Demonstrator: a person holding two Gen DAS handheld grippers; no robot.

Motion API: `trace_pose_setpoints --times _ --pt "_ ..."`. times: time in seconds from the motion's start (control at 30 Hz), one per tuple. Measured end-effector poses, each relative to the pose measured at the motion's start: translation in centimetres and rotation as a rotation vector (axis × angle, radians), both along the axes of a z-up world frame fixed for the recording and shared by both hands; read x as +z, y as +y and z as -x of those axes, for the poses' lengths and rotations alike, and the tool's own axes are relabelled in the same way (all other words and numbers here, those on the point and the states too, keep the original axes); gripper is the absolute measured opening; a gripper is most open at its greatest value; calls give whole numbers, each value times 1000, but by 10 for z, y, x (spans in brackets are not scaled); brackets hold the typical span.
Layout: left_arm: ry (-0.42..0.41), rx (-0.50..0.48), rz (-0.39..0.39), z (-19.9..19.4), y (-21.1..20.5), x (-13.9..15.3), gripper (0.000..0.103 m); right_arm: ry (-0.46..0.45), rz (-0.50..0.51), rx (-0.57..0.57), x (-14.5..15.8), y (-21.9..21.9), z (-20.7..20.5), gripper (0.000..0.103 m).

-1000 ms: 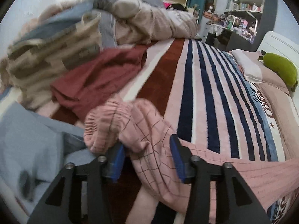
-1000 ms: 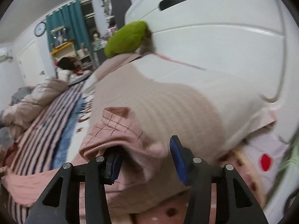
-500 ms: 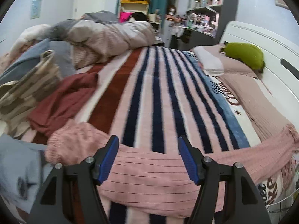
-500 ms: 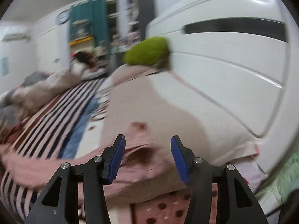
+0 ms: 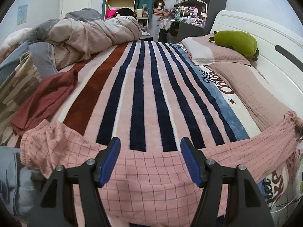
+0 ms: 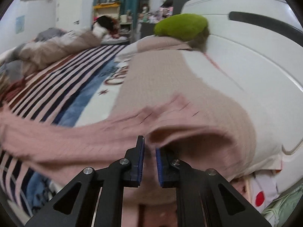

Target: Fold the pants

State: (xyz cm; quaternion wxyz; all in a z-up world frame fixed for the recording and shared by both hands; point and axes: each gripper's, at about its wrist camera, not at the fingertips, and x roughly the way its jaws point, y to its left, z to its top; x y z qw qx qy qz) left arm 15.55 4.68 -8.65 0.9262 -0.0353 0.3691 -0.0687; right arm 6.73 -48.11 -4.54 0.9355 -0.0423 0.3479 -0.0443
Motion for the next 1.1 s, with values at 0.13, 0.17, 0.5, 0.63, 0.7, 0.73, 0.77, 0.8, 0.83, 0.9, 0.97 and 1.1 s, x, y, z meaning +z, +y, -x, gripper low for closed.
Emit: trace_pose_setpoints --times 0.13,0.17,0.5,0.63,0.7,0.73,0.77,0.8,0.83,0.9,0.97,1.1 --pt "16 16 -1 -14 1 -9 62 -46 30 -97 10 -27 -17 5" --pt "20 19 -1 -17 2 -11 62 -48 38 -116 12 -33 -21 5" --pt "30 0 -4 -24 0 -17 62 -42 3 -4 26 -29 -2 29" --pt "34 -7 6 -26 -1 -19 62 41 -60 96 11 -11 -9 8" --pt "35 -9 9 -27 -1 -20 62 64 -37 106 3 -2 -20 8" --pt "37 -7 3 -27 -1 -21 62 78 -19 105 -1 2 -27 8" --pt "38 -3 -5 -28 0 -22 62 90 -12 99 -4 4 -35 8" --pt "41 2 -10 -29 2 -24 62 103 -16 86 -8 3 -45 8" --pt "46 12 -15 -31 5 -27 62 107 -15 71 -11 2 -53 7" --pt "55 35 -19 -32 13 -33 62 99 14 27 -13 -3 -66 7" --pt "57 48 -16 -32 20 -35 62 76 39 -20 -12 -10 -75 5" --pt "26 91 1 -22 40 -26 62 22 -9 -64 -1 -15 -68 17"
